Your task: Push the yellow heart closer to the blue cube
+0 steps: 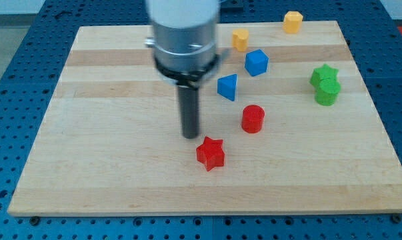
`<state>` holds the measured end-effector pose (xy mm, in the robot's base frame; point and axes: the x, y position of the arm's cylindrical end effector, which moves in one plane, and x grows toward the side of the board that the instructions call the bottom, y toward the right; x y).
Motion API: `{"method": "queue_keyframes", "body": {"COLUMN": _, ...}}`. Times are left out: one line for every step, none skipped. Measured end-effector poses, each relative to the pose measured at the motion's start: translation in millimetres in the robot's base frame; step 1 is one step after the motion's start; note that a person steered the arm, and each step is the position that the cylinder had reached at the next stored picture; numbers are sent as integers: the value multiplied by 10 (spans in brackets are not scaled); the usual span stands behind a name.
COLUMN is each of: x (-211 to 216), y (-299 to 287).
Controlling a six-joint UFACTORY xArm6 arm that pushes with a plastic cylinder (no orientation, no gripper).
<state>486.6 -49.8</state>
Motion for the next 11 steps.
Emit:
{"method": "queue_keyframes", "body": {"x": -448, "y": -356}}
{"method": "queue_keyframes", "body": {"x": -862, "y": -324}}
{"method": "queue_keyframes", "body": {"x": -1384, "y": -89}}
{"method": "queue_keyframes", "body": {"x": -1895, "y": 179}}
{"method": "queue_keyframes", "body": {"x": -2205, "y": 498}}
{"method": "queue_keyframes", "body": {"x": -2405, "y": 860}}
{"method": "queue_keyframes", "body": {"x": -2645, "y": 1168}}
{"method": "queue_keyframes", "body": {"x": -2697, "y": 1257}}
{"method": "queue_keyframes", "body": {"x": -2453, "y": 1263}}
{"method": "queue_keyframes", "body": {"x": -2157, "y": 1431}}
{"method": "queue_keyframes", "body": {"x": -2168, "y": 1733}}
